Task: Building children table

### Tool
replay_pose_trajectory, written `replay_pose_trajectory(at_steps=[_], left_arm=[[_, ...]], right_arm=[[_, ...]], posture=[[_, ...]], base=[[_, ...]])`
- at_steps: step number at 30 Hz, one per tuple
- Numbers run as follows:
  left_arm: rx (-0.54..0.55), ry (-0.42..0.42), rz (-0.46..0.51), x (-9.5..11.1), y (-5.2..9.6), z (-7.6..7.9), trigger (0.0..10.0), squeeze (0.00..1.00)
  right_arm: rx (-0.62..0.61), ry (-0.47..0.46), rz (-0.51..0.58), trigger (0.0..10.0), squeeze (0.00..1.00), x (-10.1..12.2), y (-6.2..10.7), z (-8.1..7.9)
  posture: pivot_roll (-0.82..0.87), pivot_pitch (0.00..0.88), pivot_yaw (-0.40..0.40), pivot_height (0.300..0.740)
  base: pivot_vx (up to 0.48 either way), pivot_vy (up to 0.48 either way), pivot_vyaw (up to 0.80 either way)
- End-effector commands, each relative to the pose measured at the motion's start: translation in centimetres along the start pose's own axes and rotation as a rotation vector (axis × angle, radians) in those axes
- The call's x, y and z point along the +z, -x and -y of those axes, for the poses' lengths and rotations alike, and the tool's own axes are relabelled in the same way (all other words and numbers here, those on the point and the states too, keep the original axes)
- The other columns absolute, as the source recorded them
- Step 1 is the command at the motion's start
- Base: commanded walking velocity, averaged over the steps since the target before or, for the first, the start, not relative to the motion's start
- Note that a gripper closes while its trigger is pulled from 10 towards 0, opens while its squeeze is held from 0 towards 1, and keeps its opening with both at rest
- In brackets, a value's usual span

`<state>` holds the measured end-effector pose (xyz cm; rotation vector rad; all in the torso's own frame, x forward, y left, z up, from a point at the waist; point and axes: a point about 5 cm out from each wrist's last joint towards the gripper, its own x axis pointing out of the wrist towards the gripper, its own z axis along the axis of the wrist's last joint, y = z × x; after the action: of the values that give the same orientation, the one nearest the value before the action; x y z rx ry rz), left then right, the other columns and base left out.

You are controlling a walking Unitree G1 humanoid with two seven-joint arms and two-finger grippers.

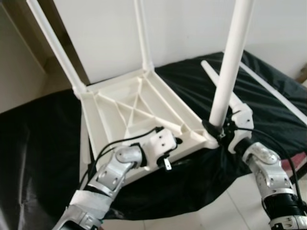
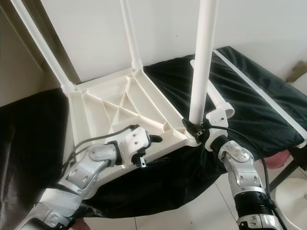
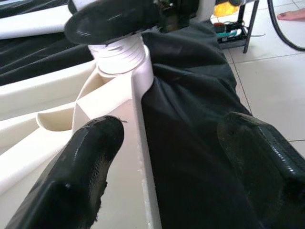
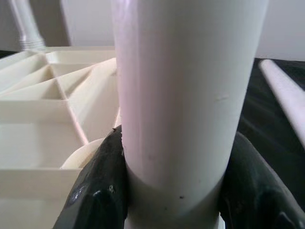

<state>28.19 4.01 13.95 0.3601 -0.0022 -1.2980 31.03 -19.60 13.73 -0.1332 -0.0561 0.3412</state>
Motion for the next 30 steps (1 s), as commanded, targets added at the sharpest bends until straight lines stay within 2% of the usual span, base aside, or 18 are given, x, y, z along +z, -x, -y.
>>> replay_pose_trajectory(at_steps=[1,4,5,8,9,10,11,13,14,16,17,26,30], left_arm=[[-0.044,0.006,0.001,-0.2,0.2,0.3,10.0,0.00],[-0.045,0.009,0.000,-0.2,0.3,0.3,10.0,0.00],[-0.044,0.009,-0.001,-0.3,0.3,0.3,10.0,0.00],[-0.044,0.009,-0.001,-0.3,0.3,0.4,10.0,0.00],[-0.037,0.014,-0.001,-0.3,0.4,0.3,10.0,0.00],[-0.037,0.014,-0.001,-0.3,0.4,0.3,10.0,0.00],[-0.025,0.024,0.004,-0.3,0.5,0.3,10.0,0.00],[-0.020,0.026,0.007,-0.3,0.5,0.3,10.0,0.00],[-0.016,0.027,0.008,-0.3,0.5,0.2,10.0,0.00],[-0.016,0.027,0.008,-0.3,0.5,0.2,10.0,0.00],[-0.006,0.027,0.008,-0.3,0.7,0.1,10.0,0.00],[0.039,0.026,0.009,-0.3,1.0,-0.5,10.0,0.00],[0.065,0.023,0.017,-0.2,0.9,-0.9,10.0,0.00]], right_arm=[[-0.150,-0.062,-0.116,10.0,0.00,-2.1,0.3,-0.8],[-0.211,-0.095,-0.125,10.0,0.00,-2.2,0.2,-1.2],[-0.276,-0.132,-0.130,10.0,0.00,-2.3,0.3,-1.5],[-0.300,-0.144,-0.133,10.0,0.00,-2.3,0.3,-1.7],[-0.361,-0.179,-0.123,10.0,0.00,-2.2,0.2,-2.3],[-0.361,-0.179,-0.123,10.0,0.00,-2.2,0.2,-2.3],[-0.486,-0.244,-0.116,10.0,0.00,-2.0,0.2,-3.8],[-0.525,-0.260,-0.116,10.0,0.00,-1.9,0.2,-4.2],[-0.526,-0.278,-0.117,10.0,0.00,-1.7,0.1,-5.0],[-0.526,-0.278,-0.117,10.0,0.00,-1.7,0.1,-5.0],[-0.483,-0.300,-0.117,10.0,0.00,-1.4,-0.2,-6.3],[-0.469,-0.299,-0.102,10.0,0.00,-0.9,-0.2,-6.0],[-0.459,-0.266,-0.088,10.0,0.00,-0.5,-0.6,-6.0]], posture=[[-0.14,0.000,0.112,0.740],[-0.14,0.000,0.110,0.740],[-0.14,0.000,0.106,0.740],[-0.14,0.000,0.106,0.740],[-0.14,0.000,0.104,0.740],[-0.14,0.000,0.104,0.740],[-0.13,0.000,0.095,0.740],[-0.13,0.000,0.093,0.740],[-0.13,0.000,0.089,0.740],[-0.13,0.000,0.089,0.740],[-0.12,0.000,0.083,0.740],[-0.11,0.000,0.056,0.740],[-0.10,0.000,0.045,0.740]], base=[[0.000,0.000,0.00],[0.000,0.000,0.00],[0.000,0.000,0.00],[0.000,0.000,0.00],[0.000,0.000,0.00],[0.000,0.000,0.00],[0.000,0.000,0.00],[0.000,0.000,0.00],[0.000,0.000,0.00],[0.000,0.000,0.00],[0.000,0.000,0.00],[0.000,0.000,0.00],[0.000,0.000,0.00]])
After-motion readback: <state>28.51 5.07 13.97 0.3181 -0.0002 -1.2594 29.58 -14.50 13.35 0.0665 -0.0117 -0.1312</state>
